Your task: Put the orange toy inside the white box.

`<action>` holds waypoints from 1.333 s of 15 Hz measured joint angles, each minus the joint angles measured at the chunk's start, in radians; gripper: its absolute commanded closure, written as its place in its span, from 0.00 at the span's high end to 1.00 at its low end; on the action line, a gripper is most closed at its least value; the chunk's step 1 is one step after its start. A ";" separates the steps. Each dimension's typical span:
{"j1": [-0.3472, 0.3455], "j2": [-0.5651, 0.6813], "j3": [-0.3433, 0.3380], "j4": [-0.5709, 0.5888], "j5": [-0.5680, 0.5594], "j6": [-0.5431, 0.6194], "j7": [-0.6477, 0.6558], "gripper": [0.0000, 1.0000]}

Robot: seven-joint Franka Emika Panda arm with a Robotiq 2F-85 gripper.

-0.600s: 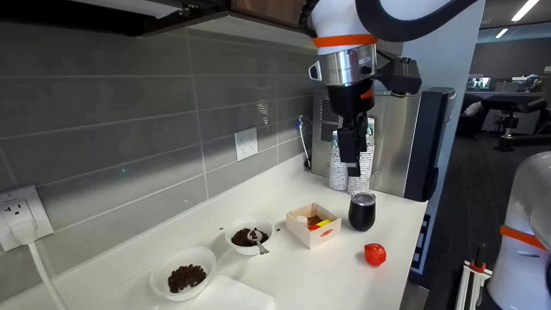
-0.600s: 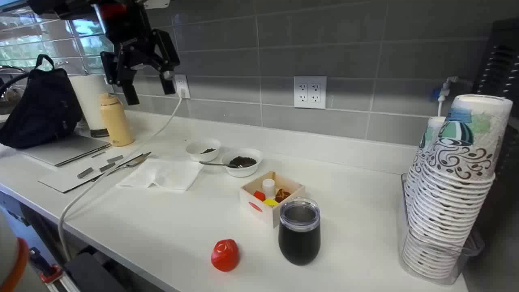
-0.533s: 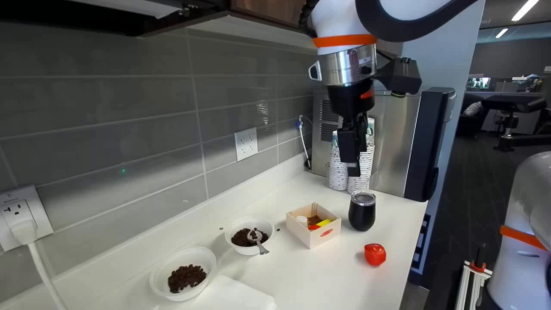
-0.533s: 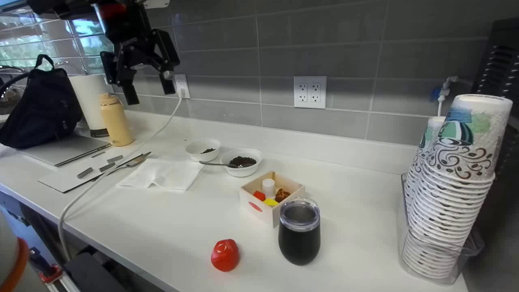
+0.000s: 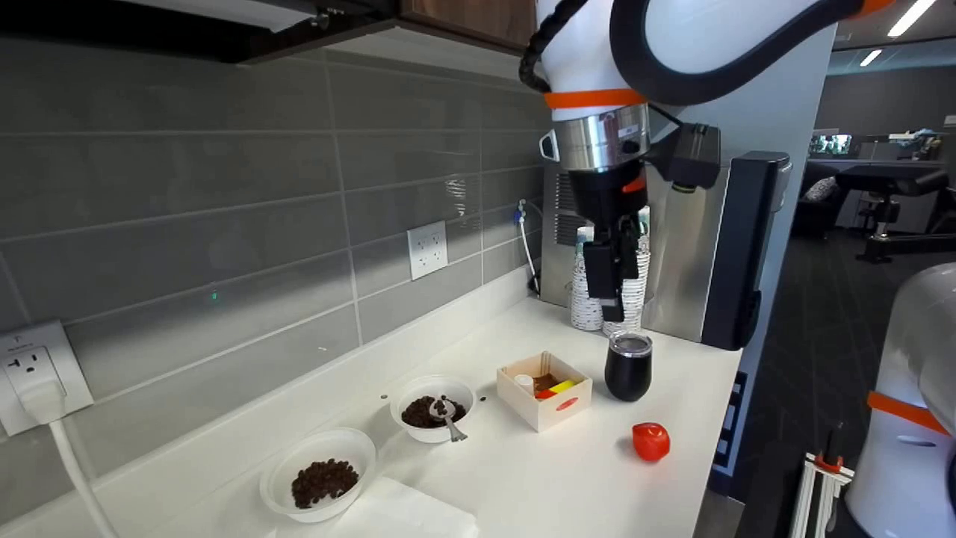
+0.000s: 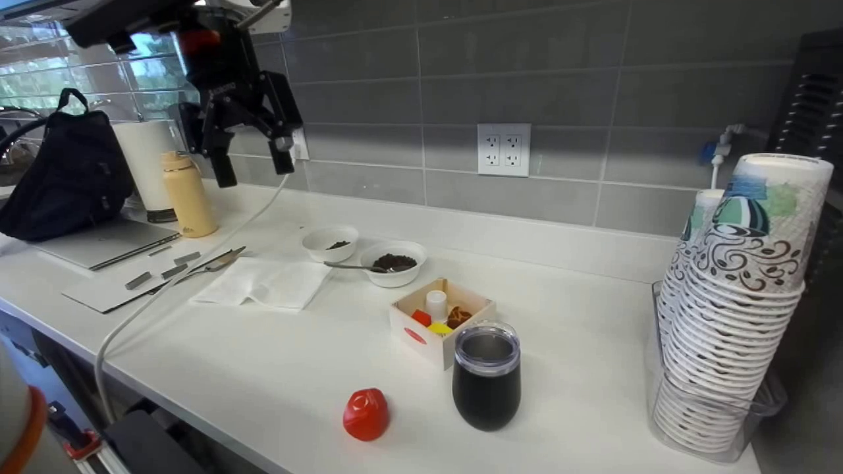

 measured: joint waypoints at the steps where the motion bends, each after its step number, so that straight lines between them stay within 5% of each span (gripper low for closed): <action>1: -0.004 0.006 -0.017 -0.025 0.000 0.030 0.011 1.00; 9: -0.122 0.027 -0.167 -0.199 -0.017 0.210 0.028 1.00; 20: -0.222 0.318 -0.247 -0.201 -0.021 0.430 0.028 1.00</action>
